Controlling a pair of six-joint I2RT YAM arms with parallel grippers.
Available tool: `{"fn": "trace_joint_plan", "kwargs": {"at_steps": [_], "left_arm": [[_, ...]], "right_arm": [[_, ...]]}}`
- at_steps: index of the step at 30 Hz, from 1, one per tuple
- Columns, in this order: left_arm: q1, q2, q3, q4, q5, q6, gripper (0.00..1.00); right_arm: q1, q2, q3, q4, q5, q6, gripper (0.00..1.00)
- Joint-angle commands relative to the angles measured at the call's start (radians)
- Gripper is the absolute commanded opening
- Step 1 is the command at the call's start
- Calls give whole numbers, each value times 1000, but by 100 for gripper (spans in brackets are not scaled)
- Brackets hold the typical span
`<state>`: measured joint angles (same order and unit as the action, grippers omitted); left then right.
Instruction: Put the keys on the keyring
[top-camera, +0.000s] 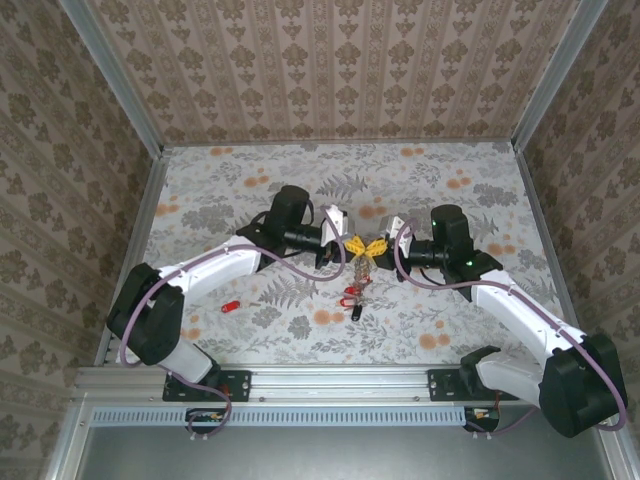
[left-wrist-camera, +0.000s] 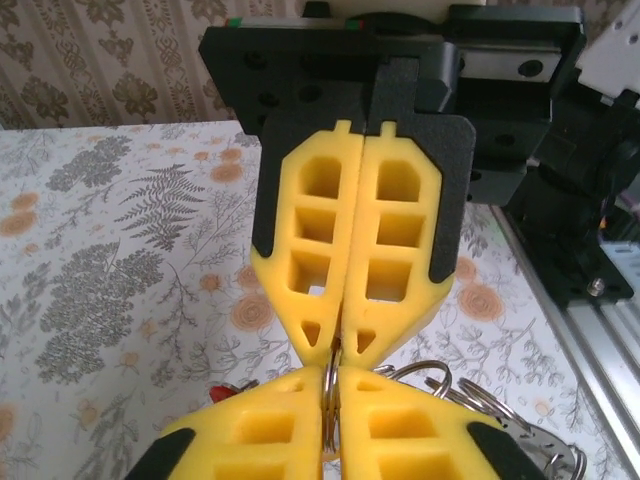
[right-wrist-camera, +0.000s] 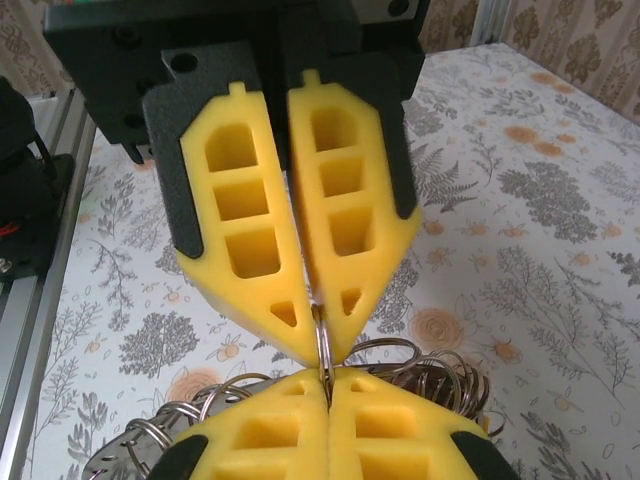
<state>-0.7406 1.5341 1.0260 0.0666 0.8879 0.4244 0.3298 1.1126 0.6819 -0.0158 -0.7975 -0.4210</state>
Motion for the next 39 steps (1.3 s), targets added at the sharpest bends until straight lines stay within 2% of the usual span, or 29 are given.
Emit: {"fn": "trace_joint_plan", "kwargs": {"at_steps": [1, 5, 12, 21, 29, 39], "left_arm": [[-26, -26, 75, -160, -61, 127, 18], [-37, -13, 101, -220, -110, 163, 21], [-48, -8, 106, -243, -160, 195, 21], [-42, -12, 112, -253, -151, 206, 21], [-42, -36, 79, -196, -156, 163, 22], [-45, -27, 102, -226, -166, 163, 24]], "right_arm": [[8, -22, 51, -66, 8, -60, 0], [20, -22, 86, -141, 32, -102, 0], [24, -12, 105, -139, 39, -92, 0], [25, -8, 119, -164, 55, -113, 0], [26, -12, 110, -164, 47, -124, 0], [25, -2, 131, -181, 17, -158, 0]]}}
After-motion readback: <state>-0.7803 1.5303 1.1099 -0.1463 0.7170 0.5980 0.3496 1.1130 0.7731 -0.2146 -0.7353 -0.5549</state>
